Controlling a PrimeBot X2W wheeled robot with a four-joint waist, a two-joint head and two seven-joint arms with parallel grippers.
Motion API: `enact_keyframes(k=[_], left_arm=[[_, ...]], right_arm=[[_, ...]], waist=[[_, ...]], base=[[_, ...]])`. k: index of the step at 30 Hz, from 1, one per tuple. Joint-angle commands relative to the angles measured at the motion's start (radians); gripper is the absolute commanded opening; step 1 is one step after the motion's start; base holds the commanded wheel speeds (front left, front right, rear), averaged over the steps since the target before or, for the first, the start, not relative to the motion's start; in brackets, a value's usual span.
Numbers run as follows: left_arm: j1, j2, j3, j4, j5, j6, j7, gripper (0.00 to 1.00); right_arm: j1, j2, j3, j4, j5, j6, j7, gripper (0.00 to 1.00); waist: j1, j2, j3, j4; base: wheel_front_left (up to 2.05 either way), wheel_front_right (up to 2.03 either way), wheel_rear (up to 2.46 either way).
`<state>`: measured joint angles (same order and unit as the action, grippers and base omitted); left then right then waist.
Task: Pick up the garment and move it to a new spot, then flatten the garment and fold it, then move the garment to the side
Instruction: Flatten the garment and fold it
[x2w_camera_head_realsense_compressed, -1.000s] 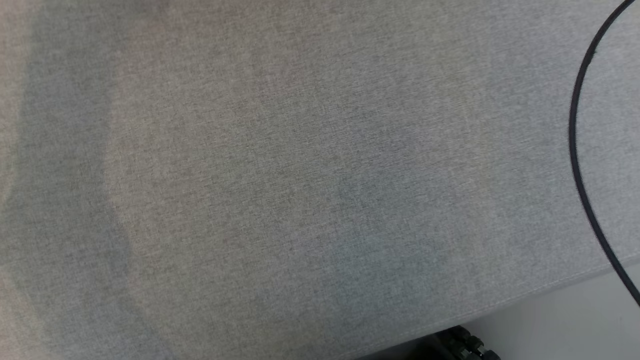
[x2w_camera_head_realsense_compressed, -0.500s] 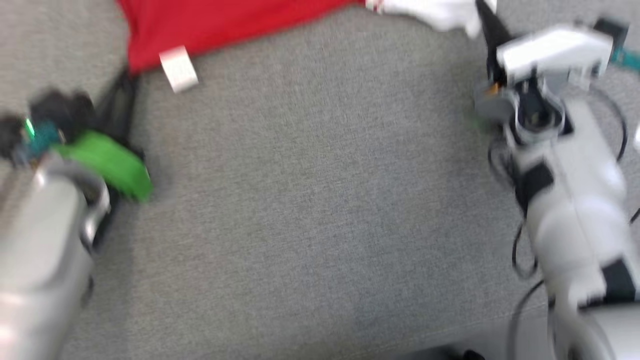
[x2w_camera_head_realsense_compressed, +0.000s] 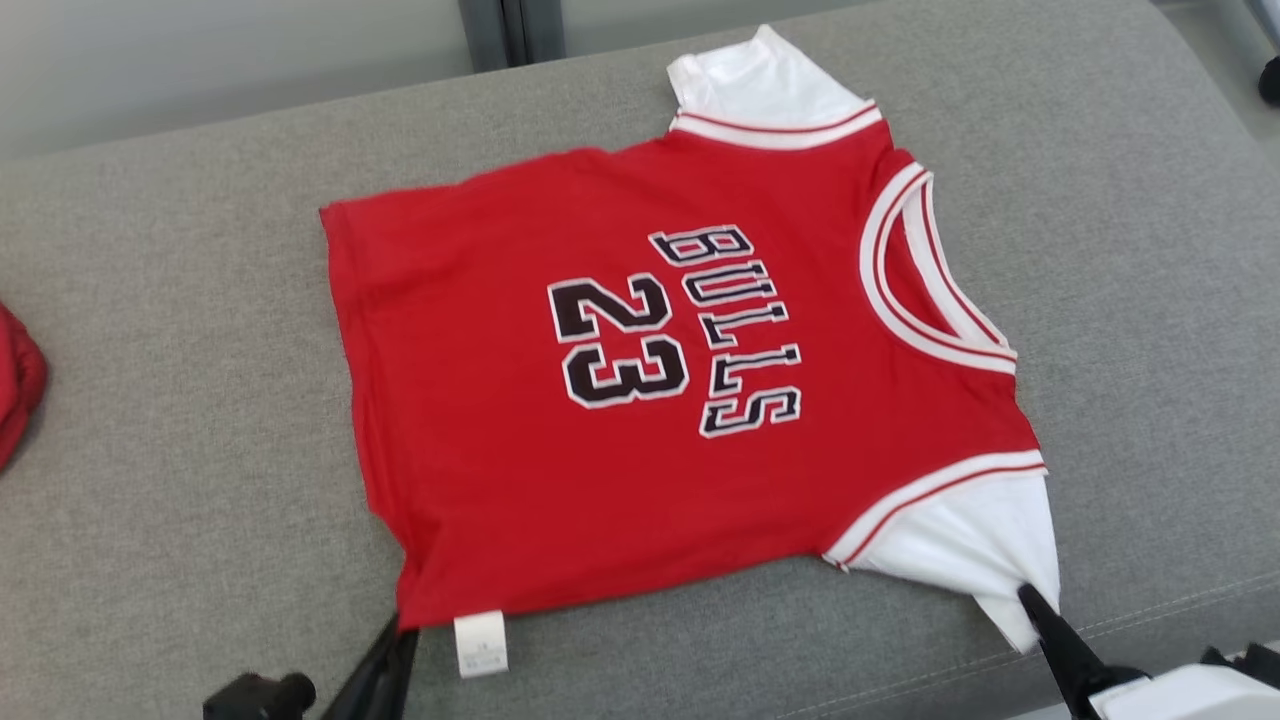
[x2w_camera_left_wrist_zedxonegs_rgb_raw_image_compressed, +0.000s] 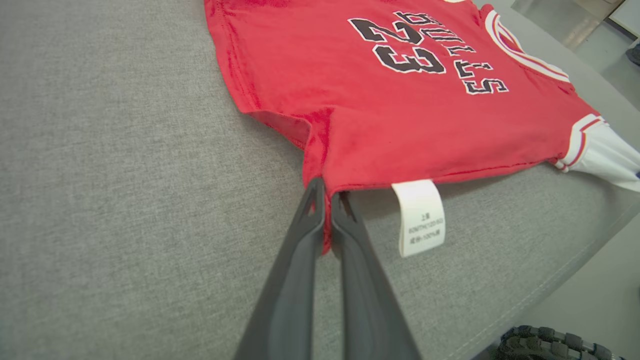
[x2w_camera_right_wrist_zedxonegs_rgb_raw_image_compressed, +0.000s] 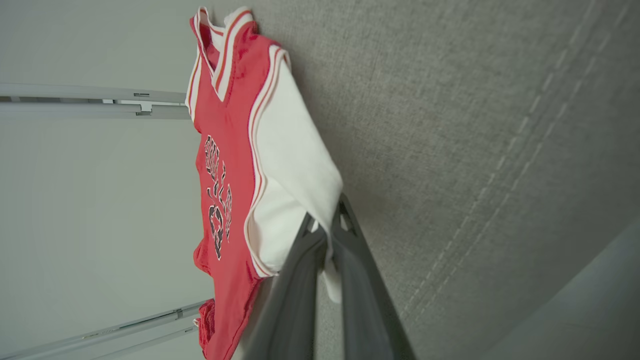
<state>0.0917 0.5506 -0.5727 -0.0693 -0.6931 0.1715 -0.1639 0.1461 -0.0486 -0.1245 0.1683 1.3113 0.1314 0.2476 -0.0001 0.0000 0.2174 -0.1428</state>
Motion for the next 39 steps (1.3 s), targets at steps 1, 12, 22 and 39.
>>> enact_keyframes(k=[1,12,22,39], left_arm=[[0.043,0.011,0.000,-0.046,-0.021,0.022,0.021,0.00],[0.001,0.076,-0.015,-0.233,-0.081,0.060,0.257,0.00],[-0.213,0.104,0.025,-0.225,-0.139,0.062,0.456,0.00],[-0.370,0.066,-0.004,-0.063,-0.173,0.014,0.568,1.00]], right_arm=[[0.043,-0.004,-0.017,-0.034,0.009,-0.001,0.010,0.00],[-0.056,-0.003,-0.081,-0.091,-0.157,-0.001,0.106,0.00],[-0.441,-0.003,-0.145,0.033,-0.441,-0.001,0.303,0.00],[-0.759,-0.004,-0.085,0.188,-0.717,-0.001,0.331,1.00]], waist=[[0.0001,0.0000,-0.033,-0.012],[0.0001,0.0000,-0.012,-0.001],[0.0001,0.0000,0.051,0.005],[0.0001,0.0000,0.125,0.045]], base=[[0.00,0.00,0.00],[0.00,0.00,0.00],[0.00,0.00,0.00],[0.00,0.00,0.00]])
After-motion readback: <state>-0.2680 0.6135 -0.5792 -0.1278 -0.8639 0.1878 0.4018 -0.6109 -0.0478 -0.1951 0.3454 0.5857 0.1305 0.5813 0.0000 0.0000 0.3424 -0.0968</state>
